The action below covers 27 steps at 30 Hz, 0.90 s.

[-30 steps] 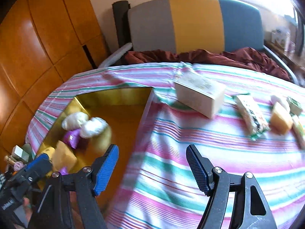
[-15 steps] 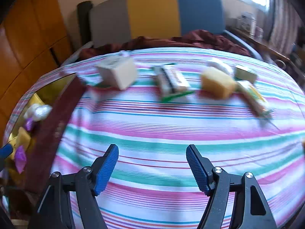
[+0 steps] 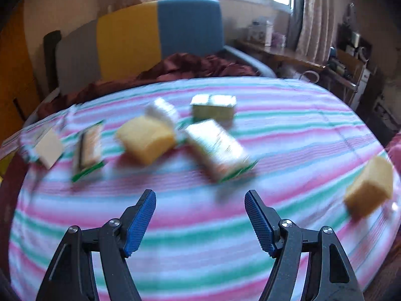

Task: Organize objects
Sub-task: 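Move both tools back to the items on the bedspread, then grasp the WEIDAN cracker packet with right tool while left grasps the striped cracker packet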

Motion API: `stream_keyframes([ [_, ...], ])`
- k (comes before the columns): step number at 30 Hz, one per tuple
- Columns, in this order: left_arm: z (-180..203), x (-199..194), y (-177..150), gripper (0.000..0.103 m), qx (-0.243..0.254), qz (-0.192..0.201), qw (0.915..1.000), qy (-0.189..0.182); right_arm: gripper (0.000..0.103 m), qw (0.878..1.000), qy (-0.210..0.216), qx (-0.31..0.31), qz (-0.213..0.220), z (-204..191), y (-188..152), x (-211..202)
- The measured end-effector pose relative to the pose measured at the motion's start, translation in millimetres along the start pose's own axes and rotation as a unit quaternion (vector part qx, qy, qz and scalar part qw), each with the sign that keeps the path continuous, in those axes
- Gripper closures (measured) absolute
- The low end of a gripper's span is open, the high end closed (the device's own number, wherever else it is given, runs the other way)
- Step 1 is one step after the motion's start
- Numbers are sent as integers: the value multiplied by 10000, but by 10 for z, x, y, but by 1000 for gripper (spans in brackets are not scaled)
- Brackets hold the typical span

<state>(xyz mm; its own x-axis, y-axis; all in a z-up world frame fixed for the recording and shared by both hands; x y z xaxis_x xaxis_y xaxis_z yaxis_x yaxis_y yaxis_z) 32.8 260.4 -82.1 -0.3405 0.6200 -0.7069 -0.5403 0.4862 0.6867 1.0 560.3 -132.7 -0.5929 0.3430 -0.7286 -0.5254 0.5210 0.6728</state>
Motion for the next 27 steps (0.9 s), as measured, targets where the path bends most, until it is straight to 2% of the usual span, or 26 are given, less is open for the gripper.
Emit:
stream_keyframes([
  [4,68,115,-56,31,46,-221,9997,3,29,9999,-3,-90,-61,170,305,281],
  [9,132,185,-108,31,159,-424,9989,88,29,9996,-111,-155,-206,243,390,585],
  [11,147,231,-109,31,171,-505,9985,95,31,9994,104,-7,-315,235,378,673],
  [15,171,357,-83,31,185,-636,9978,91,41,9983,352,-8,-473,180,350,752],
  [21,176,480,25,31,119,-696,9975,70,48,9992,142,-135,-357,144,290,734],
  [27,147,665,207,31,21,-783,9969,30,51,9996,20,-118,-257,159,261,691],
])
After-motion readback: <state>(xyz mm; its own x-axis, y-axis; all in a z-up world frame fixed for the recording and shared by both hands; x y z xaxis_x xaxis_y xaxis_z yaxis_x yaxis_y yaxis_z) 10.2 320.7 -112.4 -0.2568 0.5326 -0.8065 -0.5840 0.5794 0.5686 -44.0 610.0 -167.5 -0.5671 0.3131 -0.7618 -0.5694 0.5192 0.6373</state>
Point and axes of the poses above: each gripper's, at about its wrist camera, not at the fingertips, and x roughly the way its jaws point, z to its right, y to its top, the point moved 9 cm from there along x, roughly the way its jaws point, and after that the axes turned 10 degrees about x, right-handed, at the moved point
